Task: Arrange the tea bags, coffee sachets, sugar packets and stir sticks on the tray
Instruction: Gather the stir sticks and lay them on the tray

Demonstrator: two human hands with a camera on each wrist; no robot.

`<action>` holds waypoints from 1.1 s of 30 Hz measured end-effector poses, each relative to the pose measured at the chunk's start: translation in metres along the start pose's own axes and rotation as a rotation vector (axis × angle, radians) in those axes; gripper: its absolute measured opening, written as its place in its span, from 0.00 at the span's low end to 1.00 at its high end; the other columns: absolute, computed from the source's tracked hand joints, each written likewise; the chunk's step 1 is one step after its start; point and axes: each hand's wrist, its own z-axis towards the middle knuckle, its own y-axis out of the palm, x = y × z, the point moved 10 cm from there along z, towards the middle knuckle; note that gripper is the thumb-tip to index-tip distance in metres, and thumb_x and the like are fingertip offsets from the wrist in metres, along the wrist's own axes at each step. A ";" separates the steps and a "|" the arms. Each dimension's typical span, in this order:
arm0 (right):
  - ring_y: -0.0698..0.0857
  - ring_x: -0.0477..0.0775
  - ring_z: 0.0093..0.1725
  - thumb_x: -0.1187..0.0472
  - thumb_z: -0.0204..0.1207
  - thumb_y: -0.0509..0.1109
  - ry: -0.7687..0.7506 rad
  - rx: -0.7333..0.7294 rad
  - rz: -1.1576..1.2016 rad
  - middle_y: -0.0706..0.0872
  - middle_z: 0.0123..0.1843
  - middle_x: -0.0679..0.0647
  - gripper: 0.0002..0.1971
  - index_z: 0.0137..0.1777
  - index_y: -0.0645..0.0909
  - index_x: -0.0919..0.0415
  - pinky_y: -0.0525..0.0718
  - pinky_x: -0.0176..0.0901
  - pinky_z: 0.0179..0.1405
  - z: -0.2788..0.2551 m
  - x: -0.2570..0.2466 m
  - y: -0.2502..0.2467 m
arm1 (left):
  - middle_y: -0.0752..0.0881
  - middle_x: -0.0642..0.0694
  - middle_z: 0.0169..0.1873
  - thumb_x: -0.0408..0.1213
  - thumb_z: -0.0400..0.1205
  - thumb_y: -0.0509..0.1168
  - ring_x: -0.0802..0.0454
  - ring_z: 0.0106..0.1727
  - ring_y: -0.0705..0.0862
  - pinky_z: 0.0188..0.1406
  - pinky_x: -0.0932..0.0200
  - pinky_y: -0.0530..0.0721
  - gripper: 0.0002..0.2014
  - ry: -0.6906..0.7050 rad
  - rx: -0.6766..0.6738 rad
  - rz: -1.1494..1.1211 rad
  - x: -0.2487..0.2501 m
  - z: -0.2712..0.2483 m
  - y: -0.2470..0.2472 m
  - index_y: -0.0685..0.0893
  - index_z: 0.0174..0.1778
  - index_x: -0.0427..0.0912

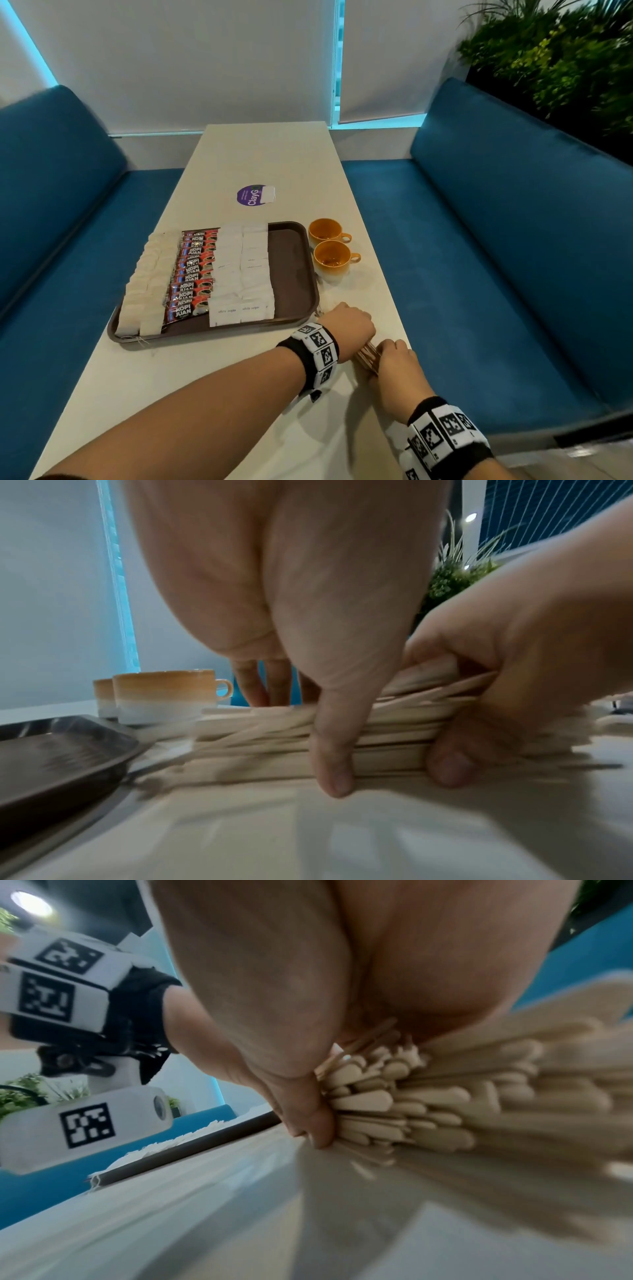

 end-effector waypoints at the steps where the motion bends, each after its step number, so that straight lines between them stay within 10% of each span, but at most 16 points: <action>1: 0.78 0.58 0.62 0.57 0.83 0.69 -0.007 -0.008 0.009 0.76 0.65 0.55 0.16 0.68 0.73 0.57 0.78 0.47 0.61 -0.001 0.001 -0.001 | 0.85 0.42 0.53 0.30 0.82 0.68 0.39 0.56 0.85 0.60 0.43 0.79 0.11 -0.004 -0.004 -0.010 0.001 0.000 0.002 0.86 0.59 0.43; 12: 0.72 0.53 0.66 0.51 0.74 0.73 -0.033 -0.115 -0.016 0.75 0.60 0.44 0.18 0.64 0.78 0.40 0.73 0.52 0.62 -0.002 0.000 -0.007 | 0.84 0.35 0.55 0.38 0.81 0.72 0.36 0.56 0.84 0.53 0.47 0.82 0.14 -0.135 -0.095 -0.288 -0.017 -0.037 0.042 0.83 0.59 0.36; 21: 0.88 0.51 0.43 0.60 0.70 0.75 -0.150 -0.245 -0.048 0.87 0.46 0.48 0.11 0.52 0.87 0.50 0.84 0.37 0.38 0.002 -0.037 0.000 | 0.82 0.37 0.58 0.38 0.78 0.75 0.37 0.57 0.84 0.59 0.44 0.84 0.18 -0.231 -0.121 -0.308 -0.043 -0.069 0.068 0.82 0.61 0.37; 33: 0.89 0.52 0.42 0.54 0.68 0.76 -0.102 -0.239 -0.159 0.87 0.44 0.50 0.12 0.51 0.86 0.53 0.91 0.45 0.46 0.003 -0.054 0.005 | 0.78 0.42 0.57 0.35 0.76 0.71 0.40 0.58 0.78 0.59 0.38 0.83 0.18 -0.237 -0.039 -0.394 -0.045 -0.080 0.075 0.80 0.61 0.43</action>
